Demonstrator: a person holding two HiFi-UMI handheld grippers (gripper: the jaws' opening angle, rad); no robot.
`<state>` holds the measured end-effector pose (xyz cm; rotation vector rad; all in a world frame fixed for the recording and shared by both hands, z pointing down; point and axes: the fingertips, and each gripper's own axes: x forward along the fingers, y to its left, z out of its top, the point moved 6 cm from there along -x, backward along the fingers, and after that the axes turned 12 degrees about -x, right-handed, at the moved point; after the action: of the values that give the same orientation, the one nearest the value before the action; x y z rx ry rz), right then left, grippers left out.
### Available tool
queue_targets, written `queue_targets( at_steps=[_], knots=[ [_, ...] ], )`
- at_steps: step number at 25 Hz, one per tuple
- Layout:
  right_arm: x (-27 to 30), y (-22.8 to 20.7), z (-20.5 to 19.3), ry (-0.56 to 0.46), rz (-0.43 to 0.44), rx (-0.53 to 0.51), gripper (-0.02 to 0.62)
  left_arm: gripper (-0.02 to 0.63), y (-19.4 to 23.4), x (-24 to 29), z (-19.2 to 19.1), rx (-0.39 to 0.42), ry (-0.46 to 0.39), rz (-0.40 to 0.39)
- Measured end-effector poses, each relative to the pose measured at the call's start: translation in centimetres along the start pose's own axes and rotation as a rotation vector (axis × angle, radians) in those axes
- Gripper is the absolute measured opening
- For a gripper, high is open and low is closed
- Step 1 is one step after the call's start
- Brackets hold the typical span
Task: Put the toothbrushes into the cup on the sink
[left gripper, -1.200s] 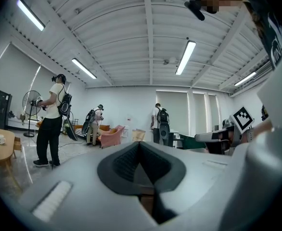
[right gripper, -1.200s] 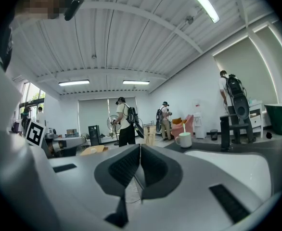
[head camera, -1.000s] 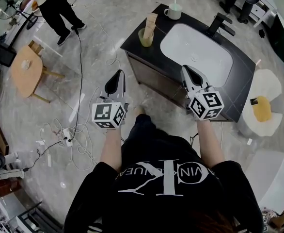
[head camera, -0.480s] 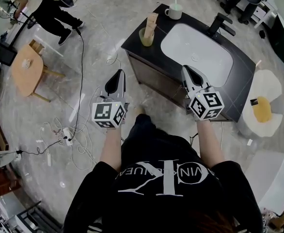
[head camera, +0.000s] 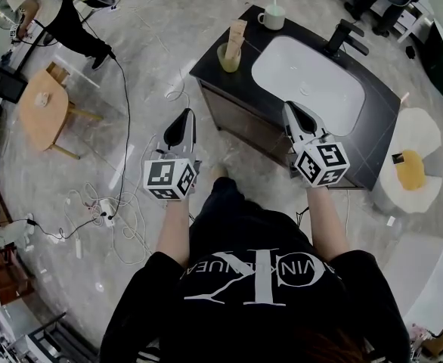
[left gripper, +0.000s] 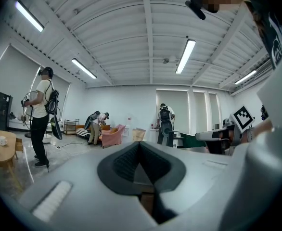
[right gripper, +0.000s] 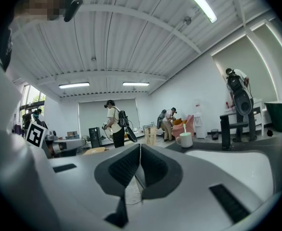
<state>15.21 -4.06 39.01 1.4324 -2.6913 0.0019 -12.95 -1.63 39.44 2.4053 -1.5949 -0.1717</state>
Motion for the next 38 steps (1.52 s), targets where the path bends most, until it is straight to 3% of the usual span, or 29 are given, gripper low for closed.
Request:
queue_targets(
  at_steps=[21,31,38],
  knots=[
    [2.6,-1.7,-0.4,0.001,-0.032,0.029,0.016,0.012,1.4,4.3,0.6,0.014,0.041,-0.042],
    [3.7,-2.0,-0.6,0.002,-0.018,0.049,0.017,0.012,1.8,5.1,0.4,0.010,0.054,-0.041],
    [4.0,-1.3,-0.4,0.018,0.026,0.008,0.017,0.012,2.0,4.5,0.4,0.009,0.049,-0.023]
  ],
)
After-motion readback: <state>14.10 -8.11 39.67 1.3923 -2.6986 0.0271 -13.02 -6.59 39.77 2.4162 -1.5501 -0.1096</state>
